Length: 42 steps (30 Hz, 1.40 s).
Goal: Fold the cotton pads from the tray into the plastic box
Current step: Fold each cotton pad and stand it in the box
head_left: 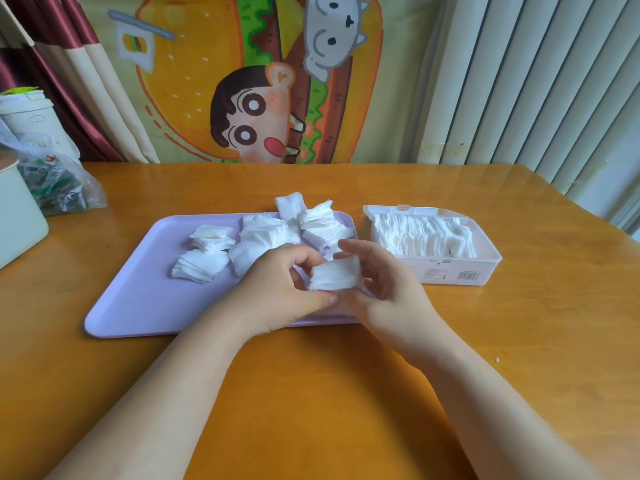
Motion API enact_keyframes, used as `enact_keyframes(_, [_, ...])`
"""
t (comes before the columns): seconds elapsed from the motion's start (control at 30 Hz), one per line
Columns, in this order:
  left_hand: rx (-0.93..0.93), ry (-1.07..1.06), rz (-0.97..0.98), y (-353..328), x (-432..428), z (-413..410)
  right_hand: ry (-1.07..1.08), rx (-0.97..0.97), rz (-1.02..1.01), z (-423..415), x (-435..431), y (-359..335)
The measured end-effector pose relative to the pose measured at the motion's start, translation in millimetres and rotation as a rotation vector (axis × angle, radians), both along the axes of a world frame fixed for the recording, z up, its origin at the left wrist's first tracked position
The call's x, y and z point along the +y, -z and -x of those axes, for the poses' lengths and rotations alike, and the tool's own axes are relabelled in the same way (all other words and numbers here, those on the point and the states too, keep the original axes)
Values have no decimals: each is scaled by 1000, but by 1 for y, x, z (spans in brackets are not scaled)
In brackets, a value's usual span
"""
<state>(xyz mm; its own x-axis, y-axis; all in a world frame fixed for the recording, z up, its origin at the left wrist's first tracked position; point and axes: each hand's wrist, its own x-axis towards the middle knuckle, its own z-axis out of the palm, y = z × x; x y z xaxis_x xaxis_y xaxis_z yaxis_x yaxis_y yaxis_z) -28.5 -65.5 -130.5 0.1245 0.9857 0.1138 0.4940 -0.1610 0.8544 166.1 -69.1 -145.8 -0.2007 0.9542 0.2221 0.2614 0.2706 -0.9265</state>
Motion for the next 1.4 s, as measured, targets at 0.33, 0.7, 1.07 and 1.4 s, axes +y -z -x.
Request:
enact_keyframes(0.33, [-60, 67, 152, -3, -2, 0, 110, 85, 131, 26, -3, -9])
enact_keyframes(0.7, [-54, -71, 19, -8, -3, -2, -20, 192, 205, 21, -8, -22])
enact_keyframes(1.07, [-226, 106, 46, -46, 12, -42, -15, 0, 195, -43, 17, -69])
enact_keyframes(1.4, [-185, -22, -25, -54, 66, -108, 425, 127, 243, -115, 42, -86])
